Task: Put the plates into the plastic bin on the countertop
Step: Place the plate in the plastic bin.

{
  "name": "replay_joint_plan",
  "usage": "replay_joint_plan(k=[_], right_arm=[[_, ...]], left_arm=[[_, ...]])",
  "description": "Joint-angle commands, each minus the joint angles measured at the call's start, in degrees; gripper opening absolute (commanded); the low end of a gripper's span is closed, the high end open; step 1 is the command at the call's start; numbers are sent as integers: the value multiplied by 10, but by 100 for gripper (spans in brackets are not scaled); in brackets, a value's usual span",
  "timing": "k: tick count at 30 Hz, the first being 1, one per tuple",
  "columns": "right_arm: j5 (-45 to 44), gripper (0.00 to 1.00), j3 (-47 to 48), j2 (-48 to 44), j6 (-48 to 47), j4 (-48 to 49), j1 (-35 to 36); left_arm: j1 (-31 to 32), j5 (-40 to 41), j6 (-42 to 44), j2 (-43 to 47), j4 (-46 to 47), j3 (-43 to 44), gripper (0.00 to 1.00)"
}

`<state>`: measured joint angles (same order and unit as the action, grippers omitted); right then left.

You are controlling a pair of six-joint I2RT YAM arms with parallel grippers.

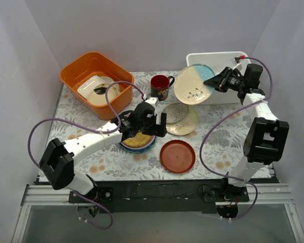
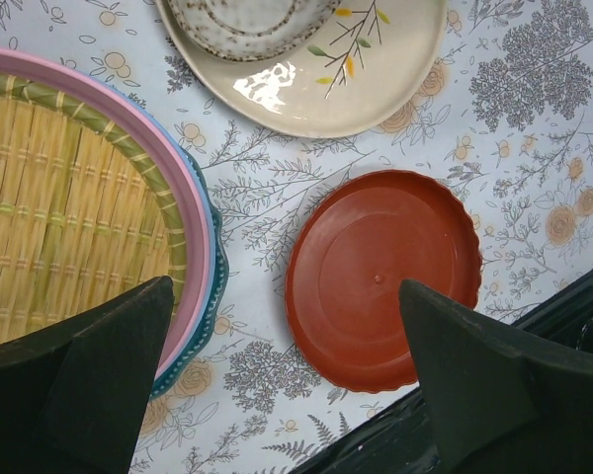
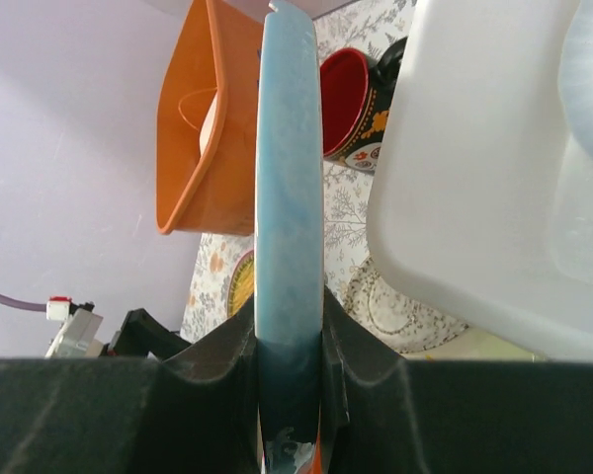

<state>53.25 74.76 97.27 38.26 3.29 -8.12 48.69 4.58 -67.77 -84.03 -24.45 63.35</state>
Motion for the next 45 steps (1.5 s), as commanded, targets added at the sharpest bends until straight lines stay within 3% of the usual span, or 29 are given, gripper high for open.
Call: replay_joint_plan(k=[1, 25, 45], right_arm=[[31, 1, 60, 0, 63, 94, -17], [-47, 1, 100, 43, 132, 189, -63], [-90, 1, 146, 80, 114, 170, -71]], left_arm=[[-2, -3, 8, 4, -5, 0, 98], [-2, 39, 11, -11, -24, -12, 98], [-3, 19, 1, -37, -17, -22, 98]])
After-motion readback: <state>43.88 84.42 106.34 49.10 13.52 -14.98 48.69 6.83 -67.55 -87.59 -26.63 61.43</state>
